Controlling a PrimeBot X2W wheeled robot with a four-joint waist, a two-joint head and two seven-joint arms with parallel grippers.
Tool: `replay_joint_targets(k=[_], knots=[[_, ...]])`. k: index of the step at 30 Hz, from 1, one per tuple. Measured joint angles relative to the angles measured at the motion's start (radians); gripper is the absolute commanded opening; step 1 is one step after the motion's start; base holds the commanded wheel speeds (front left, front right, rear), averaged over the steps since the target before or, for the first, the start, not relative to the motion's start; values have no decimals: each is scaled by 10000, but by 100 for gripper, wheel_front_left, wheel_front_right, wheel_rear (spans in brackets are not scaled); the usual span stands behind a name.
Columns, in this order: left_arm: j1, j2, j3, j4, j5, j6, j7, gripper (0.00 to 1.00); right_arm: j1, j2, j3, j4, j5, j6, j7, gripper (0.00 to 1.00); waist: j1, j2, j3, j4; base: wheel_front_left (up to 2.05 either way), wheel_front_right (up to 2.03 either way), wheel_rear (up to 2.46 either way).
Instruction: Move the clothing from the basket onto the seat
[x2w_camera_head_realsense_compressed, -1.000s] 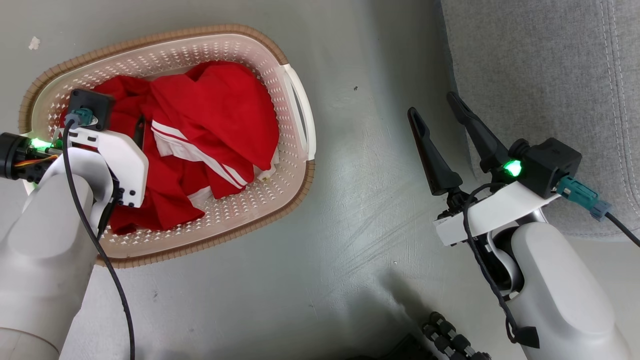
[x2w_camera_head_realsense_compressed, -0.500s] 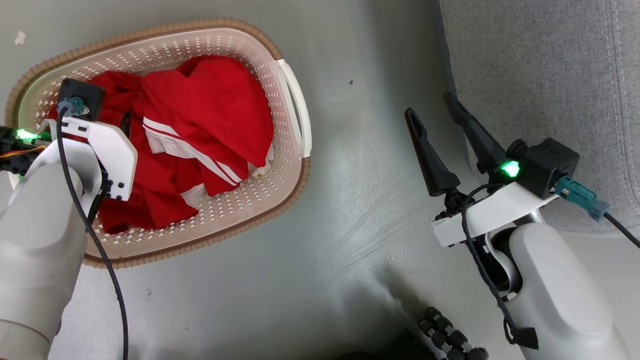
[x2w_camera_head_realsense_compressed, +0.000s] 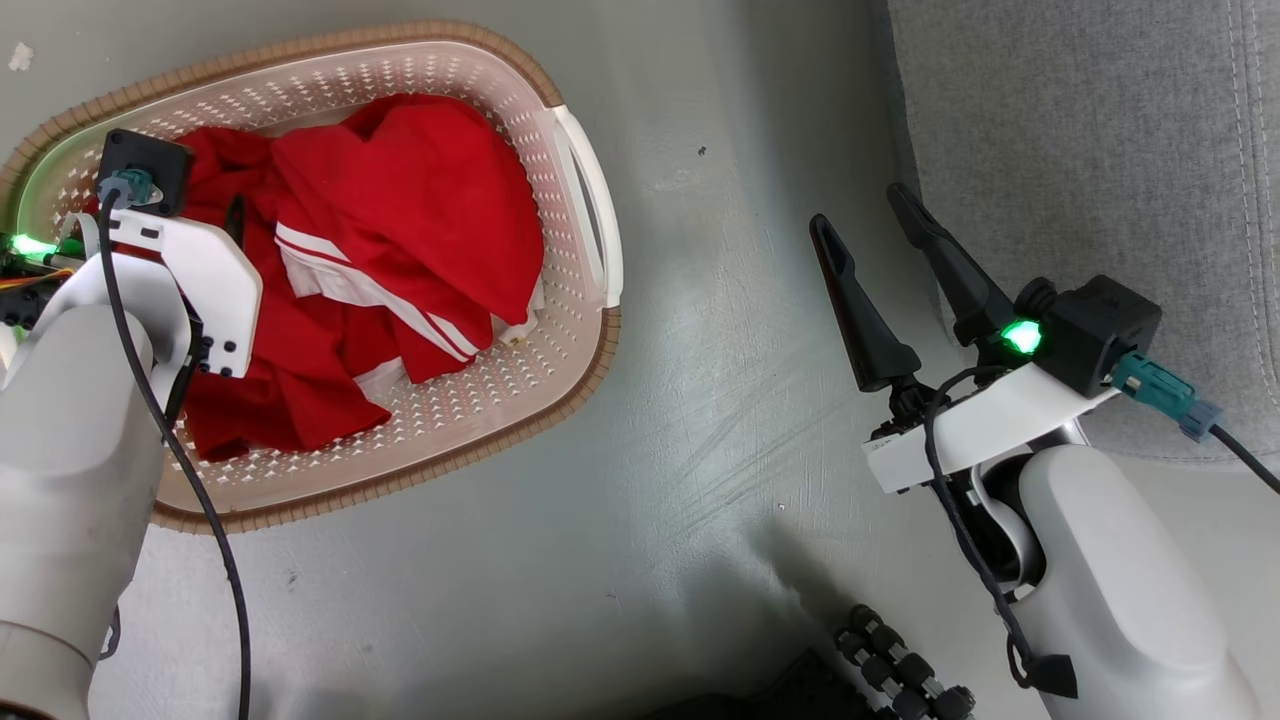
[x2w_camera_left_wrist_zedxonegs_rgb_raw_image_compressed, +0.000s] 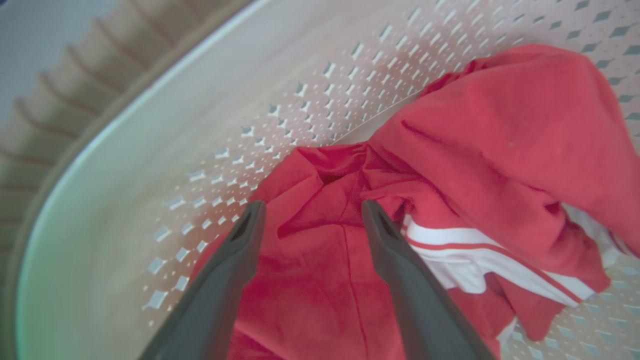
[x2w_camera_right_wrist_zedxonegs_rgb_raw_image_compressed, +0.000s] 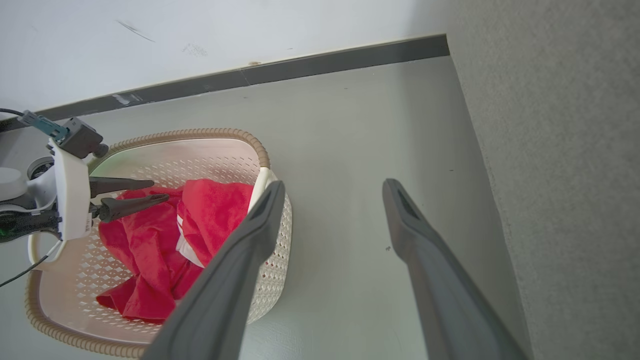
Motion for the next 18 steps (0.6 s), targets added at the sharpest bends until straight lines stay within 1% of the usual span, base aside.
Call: replay_joint_targets(k=[13, 18], knots=[[-272, 10, -109, 270, 86, -4, 8, 100, -82, 2, -21, -12, 2, 0, 0, 100, 0, 0, 144, 30, 0, 0, 0], [-332, -21, -253, 374, 113, -138, 94, 100, -82, 2, -23, -12, 96, 0, 0, 100, 0, 0, 137, 26, 0, 0, 0]])
